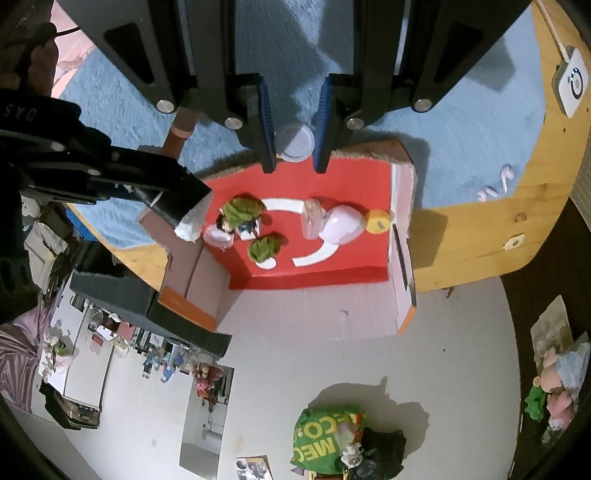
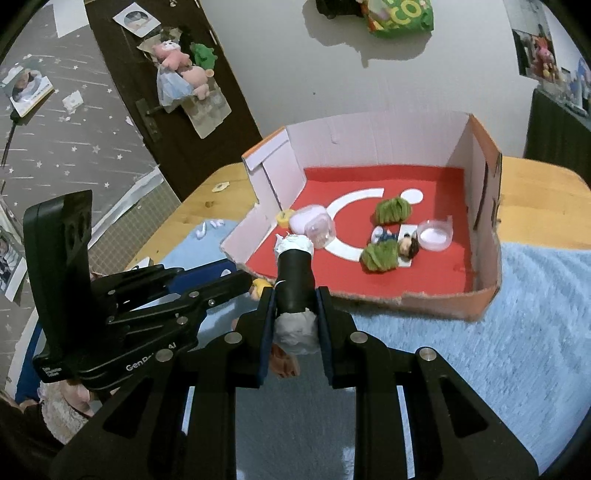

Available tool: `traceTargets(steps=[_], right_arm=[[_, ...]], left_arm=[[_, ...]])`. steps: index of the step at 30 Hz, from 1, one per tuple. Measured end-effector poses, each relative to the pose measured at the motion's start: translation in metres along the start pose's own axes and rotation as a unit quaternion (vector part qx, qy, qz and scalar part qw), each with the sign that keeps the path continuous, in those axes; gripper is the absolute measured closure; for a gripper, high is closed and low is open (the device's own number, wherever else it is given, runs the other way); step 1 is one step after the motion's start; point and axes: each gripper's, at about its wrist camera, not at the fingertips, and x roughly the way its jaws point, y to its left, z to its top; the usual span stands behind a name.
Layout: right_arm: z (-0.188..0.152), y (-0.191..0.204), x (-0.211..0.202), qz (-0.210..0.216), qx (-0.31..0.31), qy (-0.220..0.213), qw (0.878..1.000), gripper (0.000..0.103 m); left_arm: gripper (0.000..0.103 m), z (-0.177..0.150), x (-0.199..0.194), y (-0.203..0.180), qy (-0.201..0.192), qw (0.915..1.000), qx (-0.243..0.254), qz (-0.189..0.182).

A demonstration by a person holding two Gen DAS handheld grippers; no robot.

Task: Organize objects
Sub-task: 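Lower the figurine and black-and-white toy into the box with both grippers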

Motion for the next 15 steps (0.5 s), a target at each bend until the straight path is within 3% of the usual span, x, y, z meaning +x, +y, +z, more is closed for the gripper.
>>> traceTargets(steps=[15], right_arm=[[0.029, -0.001, -0.005, 0.002, -0.009, -0.022, 1.0, 0.082]], left_arm=[[0.082, 0.027, 0.007, 0.0, -0.011, 0.9999, 0.005, 0.0]])
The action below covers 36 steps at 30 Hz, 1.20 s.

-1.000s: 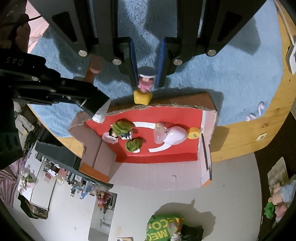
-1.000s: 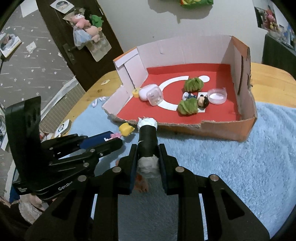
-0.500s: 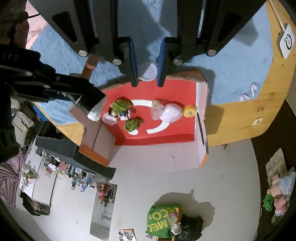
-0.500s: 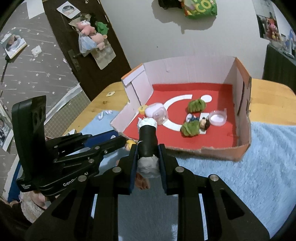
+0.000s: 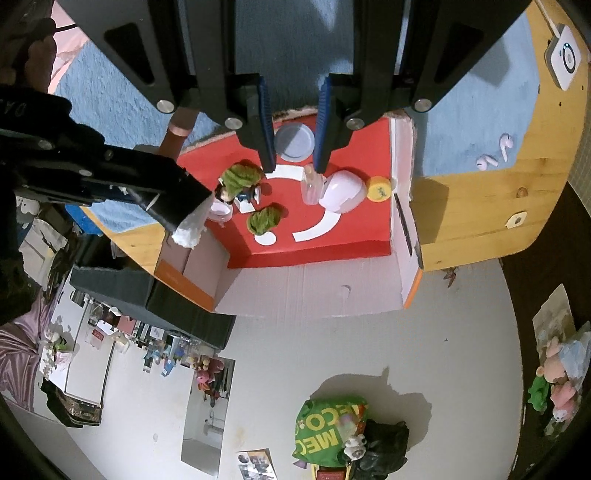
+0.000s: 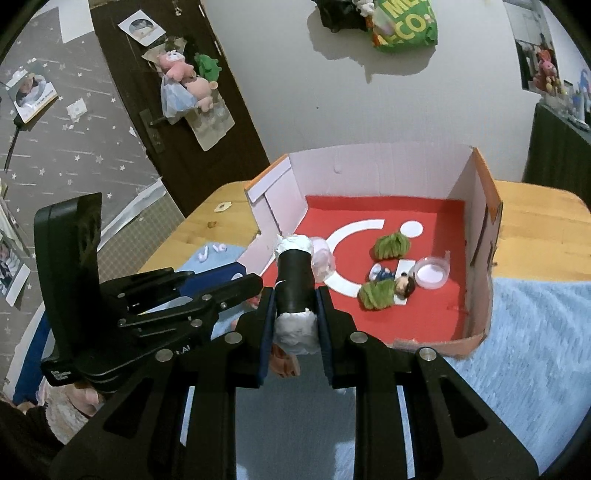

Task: Organize objects
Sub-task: 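Lower the figurine and black-and-white toy into the box with both grippers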

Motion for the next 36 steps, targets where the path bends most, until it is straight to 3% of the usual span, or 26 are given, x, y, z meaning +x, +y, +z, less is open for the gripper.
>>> traceTargets(steps=[19, 36], right_arm=[[0.026, -0.022, 0.023, -0.001, 0.012, -0.002, 1.0, 0.082], [0.017, -0.046, 0.069, -0.004, 0.029, 0.047, 0.998, 0.082]], left_arm=[[0.082, 0.021, 0.035, 0.007, 0.016, 0.9999, -0.003, 0.001], [0.082, 0.017, 0.074, 0.013, 0.05, 0.9987, -0.012, -0.004]])
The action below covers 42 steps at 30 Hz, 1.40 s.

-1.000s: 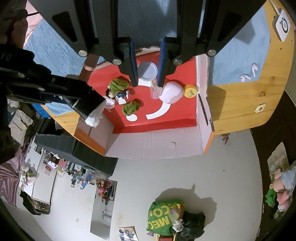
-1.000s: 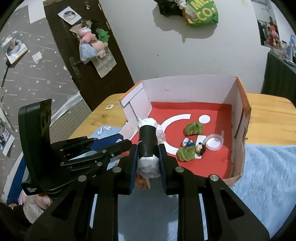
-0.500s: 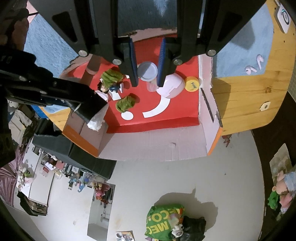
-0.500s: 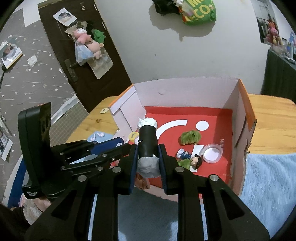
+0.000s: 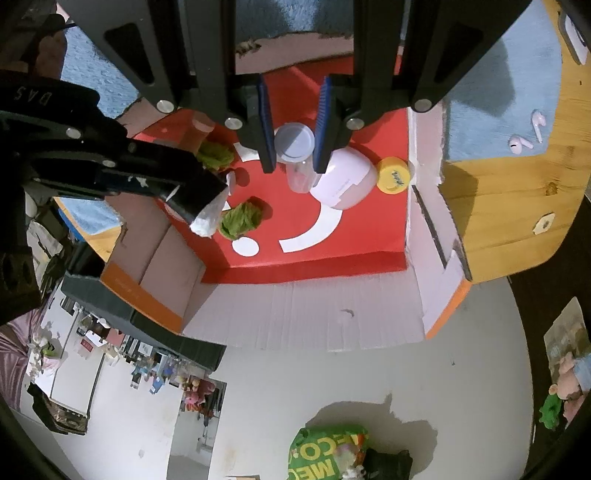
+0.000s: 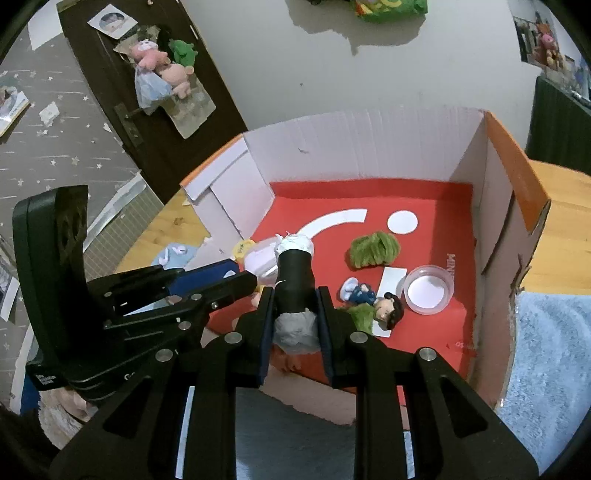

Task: Organize objects
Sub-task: 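Lower the figurine and black-and-white toy into the box with both grippers, then open both grippers to release the figurine and black-and-white toy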

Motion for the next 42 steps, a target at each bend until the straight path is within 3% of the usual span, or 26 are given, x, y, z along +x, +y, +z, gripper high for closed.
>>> traceTargets(steps=[9, 26, 42], right_arm=[[0.001, -0.012, 0.007, -0.004, 0.009, 0.008, 1.0, 0.082], [-0.005, -0.023, 0.018, -0.079, -0.009, 0.014, 0.997, 0.083], [-0.007, -0.025, 0.018, -0.084, -0.011, 0.017, 0.996, 0.082]], left_arm=[[0.082, 0.0, 0.009, -0.003, 0.005, 1.0, -0.001, -0.002], [0.082, 0.012, 0.023, 0.004, -0.003, 0.9999, -0.009, 0.01], [0.08, 0.015, 0.033, 0.017, 0.006, 0.9995, -0.027, 0.012]])
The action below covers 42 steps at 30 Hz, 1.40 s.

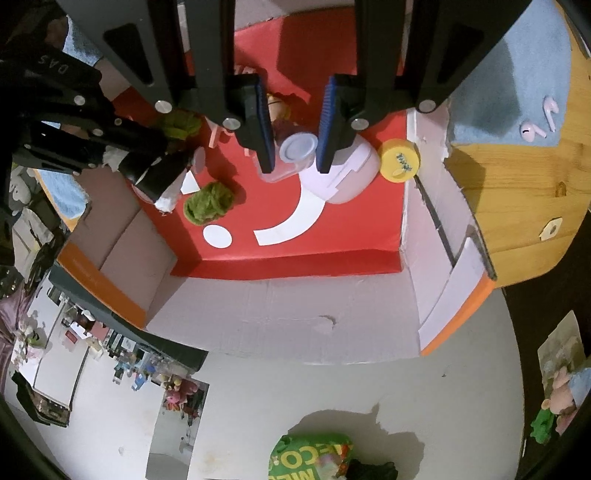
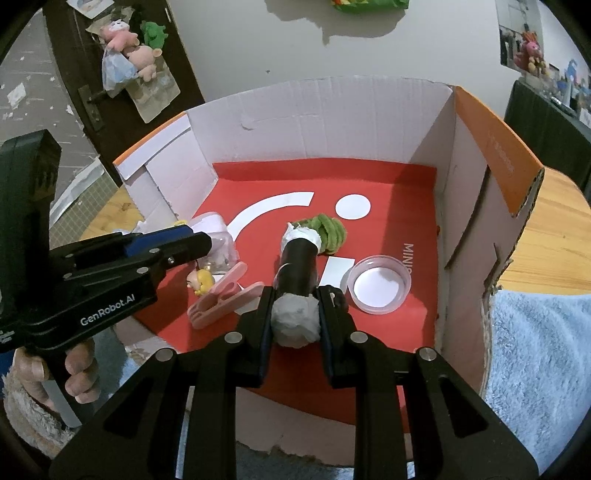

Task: Organize objects
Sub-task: 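Open both grippers to release the figurine and black-and-white toy, then withdraw both grippers up and away from the box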

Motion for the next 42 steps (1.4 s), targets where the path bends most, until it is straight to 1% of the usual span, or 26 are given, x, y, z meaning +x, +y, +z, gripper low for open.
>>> traceTargets(steps=[1, 3, 4, 5, 6, 7, 8, 9, 10, 15, 17, 21, 24, 26, 28, 34, 37, 42], right_arm=[[0.0, 0.0, -0.001, 0.0, 0.0, -0.002, 1.0, 0.082], [0.001, 0.001, -0.003, -0.003, -0.002, -0.004, 1.0, 0.082], [0.001, 0.001, -0.003, -0.003, -0.003, -0.004, 1.0, 0.081], [0.001, 0.001, -0.005, -0.003, -0.003, -0.006, 1.0, 0.077], [0.0, 0.001, -0.006, -0.003, -0.002, -0.007, 1.0, 0.074], [0.0, 0.001, -0.006, -0.003, -0.002, -0.008, 1.0, 0.061], [0.0, 0.001, -0.009, -0.004, -0.002, -0.011, 1.0, 0.043], [0.0, 0.002, -0.01, -0.004, -0.002, -0.014, 1.0, 0.04], [0.0, 0.002, -0.011, -0.004, -0.003, -0.017, 1.0, 0.04], [-0.002, 0.004, -0.018, -0.004, -0.001, -0.022, 1.0, 0.04], [-0.003, 0.006, -0.021, -0.005, -0.002, -0.024, 1.0, 0.04], [-0.006, 0.011, -0.031, -0.006, -0.004, -0.032, 0.999, 0.04], [-0.009, 0.015, -0.041, -0.006, -0.006, -0.037, 0.999, 0.04], [-0.012, 0.019, -0.048, -0.008, -0.008, -0.042, 0.999, 0.037], [-0.016, 0.022, -0.054, -0.009, -0.01, -0.046, 0.999, 0.035], [-0.027, 0.029, -0.073, -0.015, -0.011, -0.055, 0.998, 0.034], [-0.032, 0.034, -0.083, -0.021, -0.013, -0.061, 0.998, 0.028], [-0.042, 0.041, -0.098, -0.025, -0.015, -0.069, 0.997, 0.027]], left_arm=[[0.08, 0.0, -0.001, 0.0, 0.0, 1.0, -0.001, -0.001], [0.069, 0.0, -0.001, 0.0, -0.001, 1.0, -0.001, -0.001], [0.06, 0.0, -0.003, 0.0, -0.004, 1.0, -0.001, -0.001], [0.057, 0.0, -0.005, -0.001, -0.009, 1.0, 0.0, 0.001], [0.056, 0.0, -0.007, -0.002, -0.013, 0.9999, 0.002, 0.002], [0.055, 0.0, -0.009, -0.003, -0.016, 0.9999, 0.004, 0.003], [0.051, -0.001, -0.011, -0.004, -0.019, 0.9998, 0.006, 0.004], [0.048, -0.001, -0.013, -0.005, -0.022, 0.9997, 0.007, 0.005], [0.045, -0.001, -0.014, -0.006, -0.024, 0.9997, 0.007, 0.005], [0.044, -0.004, -0.025, -0.01, -0.033, 0.9992, 0.014, 0.015], [0.038, -0.007, -0.03, -0.012, -0.037, 0.999, 0.016, 0.018], [0.03, -0.013, -0.044, -0.014, -0.049, 0.9984, 0.017, 0.022], [0.017, -0.017, -0.052, -0.014, -0.056, 0.998, 0.013, 0.026], [0.004, -0.02, -0.059, -0.015, -0.062, 0.9975, 0.011, 0.03], [0.0, -0.023, -0.066, -0.015, -0.07, 0.997, 0.009, 0.033], [0.0, -0.034, -0.086, -0.016, -0.078, 0.9963, 0.009, 0.036], [0.0, -0.039, -0.093, -0.017, -0.08, 0.9962, 0.009, 0.034], [0.0, -0.053, -0.104, -0.023, -0.084, 0.9956, 0.017, 0.039]])
